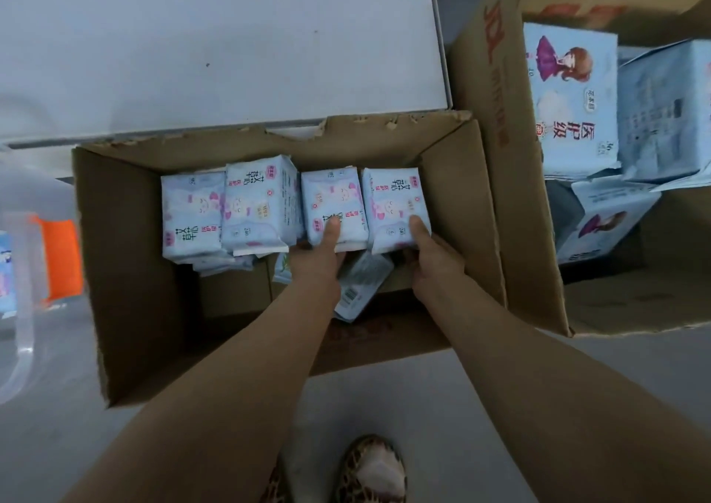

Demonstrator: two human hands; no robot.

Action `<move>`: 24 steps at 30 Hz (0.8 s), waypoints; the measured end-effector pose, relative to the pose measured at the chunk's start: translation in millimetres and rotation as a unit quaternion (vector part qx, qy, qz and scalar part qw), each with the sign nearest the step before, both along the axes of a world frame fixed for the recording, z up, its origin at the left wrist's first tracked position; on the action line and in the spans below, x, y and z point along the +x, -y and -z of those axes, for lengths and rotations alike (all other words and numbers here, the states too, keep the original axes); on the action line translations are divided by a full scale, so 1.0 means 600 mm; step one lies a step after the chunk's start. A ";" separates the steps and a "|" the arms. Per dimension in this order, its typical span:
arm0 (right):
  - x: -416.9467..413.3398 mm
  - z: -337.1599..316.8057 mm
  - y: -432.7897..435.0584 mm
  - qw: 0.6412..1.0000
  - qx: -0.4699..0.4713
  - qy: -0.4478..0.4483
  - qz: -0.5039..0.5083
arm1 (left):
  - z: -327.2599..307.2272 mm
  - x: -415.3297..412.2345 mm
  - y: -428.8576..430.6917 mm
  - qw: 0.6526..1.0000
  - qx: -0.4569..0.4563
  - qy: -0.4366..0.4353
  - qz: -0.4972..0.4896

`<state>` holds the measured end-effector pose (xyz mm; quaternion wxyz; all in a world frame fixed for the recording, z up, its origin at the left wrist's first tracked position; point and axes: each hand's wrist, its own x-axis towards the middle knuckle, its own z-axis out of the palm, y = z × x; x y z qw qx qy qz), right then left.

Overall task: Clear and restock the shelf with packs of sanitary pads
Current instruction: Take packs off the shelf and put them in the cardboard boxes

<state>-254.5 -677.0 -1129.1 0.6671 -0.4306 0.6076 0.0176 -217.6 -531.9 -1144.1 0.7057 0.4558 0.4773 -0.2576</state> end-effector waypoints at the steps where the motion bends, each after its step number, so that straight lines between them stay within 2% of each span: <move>1: 0.005 0.003 0.000 1.000 -0.002 -0.007 0.008 | 0.002 0.004 0.002 1.000 -0.003 -0.008 -0.005; 6: 0.016 0.011 0.000 0.999 0.005 -0.034 0.011 | -0.001 0.025 0.016 0.999 0.016 -0.028 -0.028; 10: 0.009 -0.022 -0.012 0.997 -0.009 -0.069 -0.020 | -0.025 0.007 0.014 0.983 0.104 -0.099 0.115; 12: 0.002 -0.052 -0.018 0.995 -0.013 -0.088 -0.042 | -0.053 -0.005 0.008 0.974 0.124 -0.103 0.156; 19: -0.018 -0.238 -0.023 0.986 -0.022 -0.099 -0.131 | -0.230 0.003 -0.024 0.979 0.105 -0.074 0.157; 24: -0.005 -0.448 -0.024 0.960 -0.096 -0.082 -0.252 | -0.427 0.025 -0.056 0.961 0.170 0.013 0.217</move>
